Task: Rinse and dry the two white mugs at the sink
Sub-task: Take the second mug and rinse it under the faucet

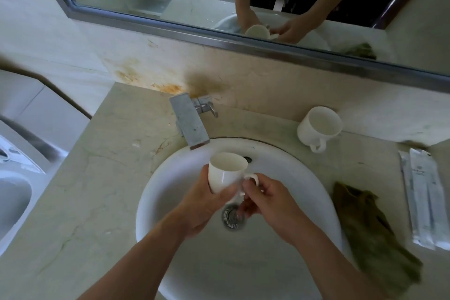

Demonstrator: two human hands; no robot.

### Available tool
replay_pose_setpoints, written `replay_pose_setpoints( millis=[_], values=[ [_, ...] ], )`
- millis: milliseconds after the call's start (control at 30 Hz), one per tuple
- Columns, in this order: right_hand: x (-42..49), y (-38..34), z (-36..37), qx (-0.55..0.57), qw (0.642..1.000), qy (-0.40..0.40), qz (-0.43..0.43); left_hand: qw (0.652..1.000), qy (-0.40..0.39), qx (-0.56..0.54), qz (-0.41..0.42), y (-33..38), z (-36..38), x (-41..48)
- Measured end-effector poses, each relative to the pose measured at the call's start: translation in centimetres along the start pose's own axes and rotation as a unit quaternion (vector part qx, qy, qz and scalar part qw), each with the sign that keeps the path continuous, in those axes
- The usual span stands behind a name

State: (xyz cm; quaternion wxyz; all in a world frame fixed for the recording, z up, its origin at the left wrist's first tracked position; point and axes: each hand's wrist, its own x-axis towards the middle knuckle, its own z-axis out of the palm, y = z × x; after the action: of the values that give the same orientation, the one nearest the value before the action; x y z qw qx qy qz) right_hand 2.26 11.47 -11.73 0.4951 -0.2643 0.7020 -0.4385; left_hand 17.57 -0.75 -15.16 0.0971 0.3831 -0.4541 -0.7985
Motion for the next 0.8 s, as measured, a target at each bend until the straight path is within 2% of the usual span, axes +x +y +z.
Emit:
replay_pose_setpoints(
  millis=[67, 133, 200, 267, 300, 367, 400, 433, 533, 600, 667, 733, 800],
  values=[
    [0.1, 0.6, -0.4, -0.032, 0.999, 0.01, -0.034, 0.997, -0.044, -0.032, -0.061, 1.0, 0.1, 0.2],
    [0.0, 1.1, -0.8, -0.107, 0.991, 0.013, -0.081, 0.994, -0.042, -0.014, -0.098, 2.3, 0.5, 0.3],
    [-0.4, 1.6, -1.1, -0.242, 0.957, 0.028, -0.155, 0.995, 0.004, 0.028, -0.101, 3.1, 1.2, 0.9],
    [-0.7, 2.0, -1.3, -0.356, 0.904, 0.05, -0.233, 0.985, 0.074, 0.134, -0.084, 3.7, 2.3, 1.4],
    [-0.7, 2.0, -1.3, -0.384, 0.884, 0.05, -0.262, 0.966, 0.104, 0.228, -0.063, 4.1, 2.7, 1.8],
    [-0.9, 1.8, -1.3, -0.424, 0.861, 0.032, -0.278, 0.883, 0.122, 0.452, -0.013, 5.5, 3.6, 2.2],
    [-1.0, 1.9, -1.3, -0.43, 0.86, 0.03, -0.272, 0.843, 0.113, 0.526, -0.008, 5.9, 3.8, 2.4],
    [-0.9, 2.3, -1.4, -0.406, 0.874, 0.045, -0.263, 0.835, 0.104, 0.54, -0.024, 6.3, 3.9, 2.5],
    [-1.0, 3.1, -1.8, -0.198, 0.958, 0.117, -0.173, 0.878, 0.099, 0.459, -0.096, 6.2, 4.1, 1.9],
    [-0.8, 3.7, -1.6, -0.071, 0.986, 0.093, -0.117, 0.91, 0.079, 0.375, -0.162, 6.3, 5.1, 0.6],
    [-0.8, 3.2, -0.6, 0.029, 0.994, 0.06, -0.091, 0.924, 0.068, 0.326, -0.187, 6.7, 6.0, 0.2],
    [-0.8, 2.4, 0.3, 0.064, 0.99, 0.097, -0.081, 0.907, 0.073, 0.377, -0.173, 6.8, 6.2, 0.8],
    [-0.6, 1.8, 0.6, 0.078, 0.983, 0.144, -0.078, 0.861, 0.085, 0.484, -0.131, 6.8, 6.2, 1.6]
  ],
)
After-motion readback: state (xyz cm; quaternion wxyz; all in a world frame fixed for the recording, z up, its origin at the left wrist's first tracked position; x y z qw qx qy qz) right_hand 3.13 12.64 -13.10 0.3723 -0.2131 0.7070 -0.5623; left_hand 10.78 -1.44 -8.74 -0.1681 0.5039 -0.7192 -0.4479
